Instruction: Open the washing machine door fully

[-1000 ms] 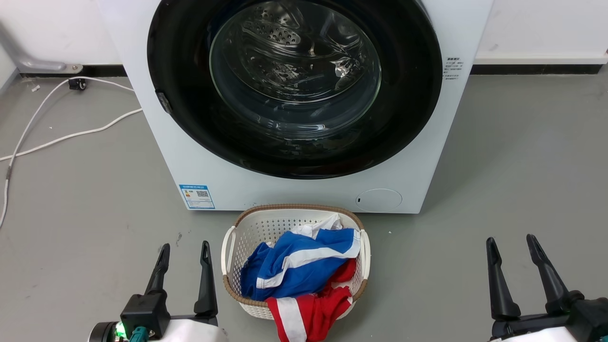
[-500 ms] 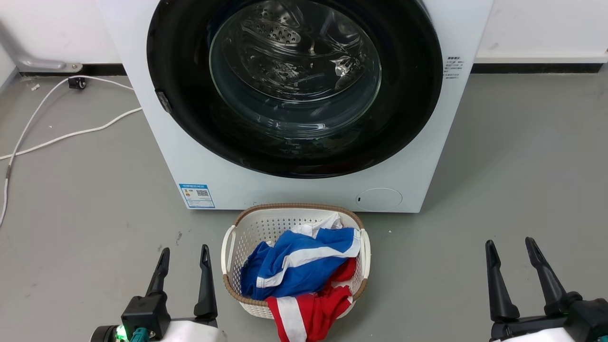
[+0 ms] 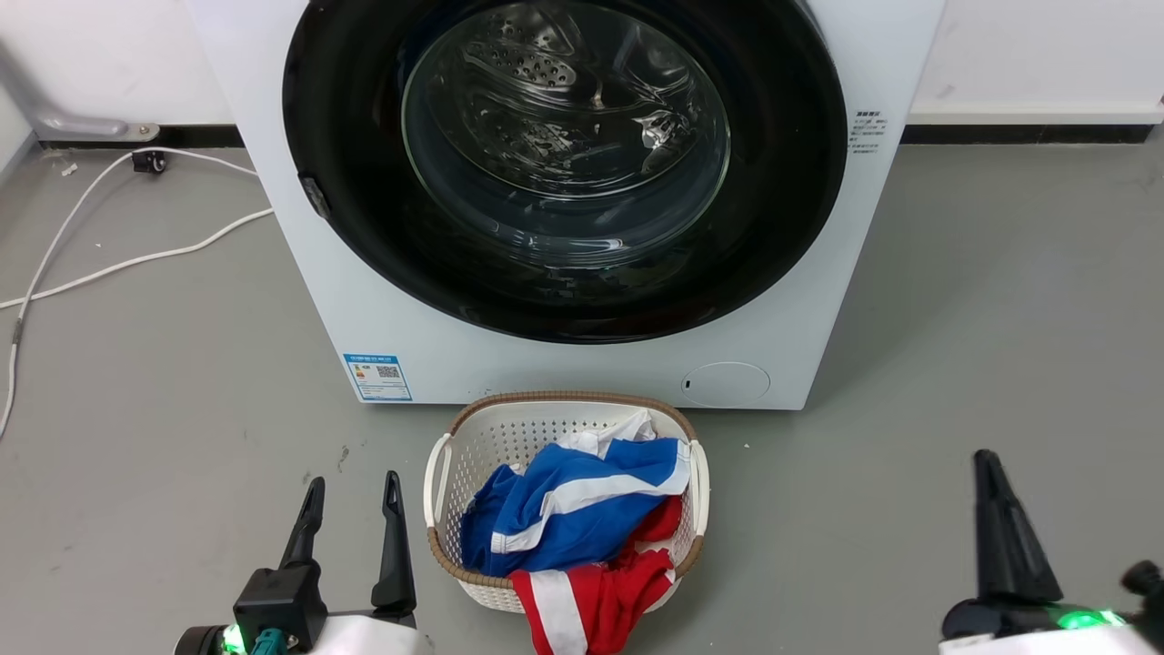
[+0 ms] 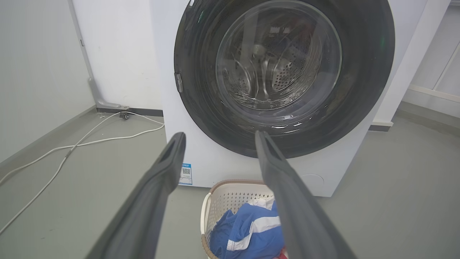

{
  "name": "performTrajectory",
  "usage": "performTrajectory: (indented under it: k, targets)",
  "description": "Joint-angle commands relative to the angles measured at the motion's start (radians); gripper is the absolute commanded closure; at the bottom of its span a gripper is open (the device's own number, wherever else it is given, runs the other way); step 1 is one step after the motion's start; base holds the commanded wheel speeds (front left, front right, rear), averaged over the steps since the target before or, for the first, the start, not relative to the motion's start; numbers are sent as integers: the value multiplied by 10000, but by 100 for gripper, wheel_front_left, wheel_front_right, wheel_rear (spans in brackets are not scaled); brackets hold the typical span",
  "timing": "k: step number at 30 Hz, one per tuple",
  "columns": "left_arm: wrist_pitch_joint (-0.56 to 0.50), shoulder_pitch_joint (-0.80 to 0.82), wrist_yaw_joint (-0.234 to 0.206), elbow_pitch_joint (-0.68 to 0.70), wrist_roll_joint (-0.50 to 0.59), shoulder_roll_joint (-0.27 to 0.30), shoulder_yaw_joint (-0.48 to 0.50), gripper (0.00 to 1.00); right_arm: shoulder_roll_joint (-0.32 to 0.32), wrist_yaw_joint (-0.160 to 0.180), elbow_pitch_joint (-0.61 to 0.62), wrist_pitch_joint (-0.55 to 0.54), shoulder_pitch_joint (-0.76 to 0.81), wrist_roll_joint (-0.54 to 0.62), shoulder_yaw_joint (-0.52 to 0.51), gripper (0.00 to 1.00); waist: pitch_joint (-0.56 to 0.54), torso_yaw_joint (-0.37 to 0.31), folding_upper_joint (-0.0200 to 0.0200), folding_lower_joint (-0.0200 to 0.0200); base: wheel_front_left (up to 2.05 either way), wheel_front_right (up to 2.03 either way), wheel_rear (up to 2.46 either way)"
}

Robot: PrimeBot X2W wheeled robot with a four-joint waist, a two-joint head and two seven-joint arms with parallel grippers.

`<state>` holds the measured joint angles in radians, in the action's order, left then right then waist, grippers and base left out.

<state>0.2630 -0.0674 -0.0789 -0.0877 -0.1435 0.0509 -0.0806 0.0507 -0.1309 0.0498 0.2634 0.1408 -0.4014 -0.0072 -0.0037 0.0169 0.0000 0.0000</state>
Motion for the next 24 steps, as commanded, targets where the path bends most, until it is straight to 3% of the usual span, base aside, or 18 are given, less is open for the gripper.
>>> performTrajectory:
  k: [1,6,15,19,24]
  targets:
    - [28,-60,32,-25,57,-5,3,0,-2,3,-9,22,-129,-779,-19,100,-7,4,0,0,0,0,0]
    - [28,-55,19,-47,35,-6,-26,0,-6,3,-280,21,-176,-4649,103,100,-39,21,0,0,0,0,0]
    - [28,-124,-31,-64,10,-5,-37,0,0,1,-143,-93,-172,-10297,776,100,-86,3,0,0,0,0,0]
    - [28,-118,-59,-24,23,-5,-34,0,75,1,400,-962,27,-12068,545,100,-83,4,0,0,0,0,0]
    - [28,-120,-98,3,98,-5,-10,0,138,1,661,-2323,316,-13264,78,100,-68,33,0,0,0,0,0]
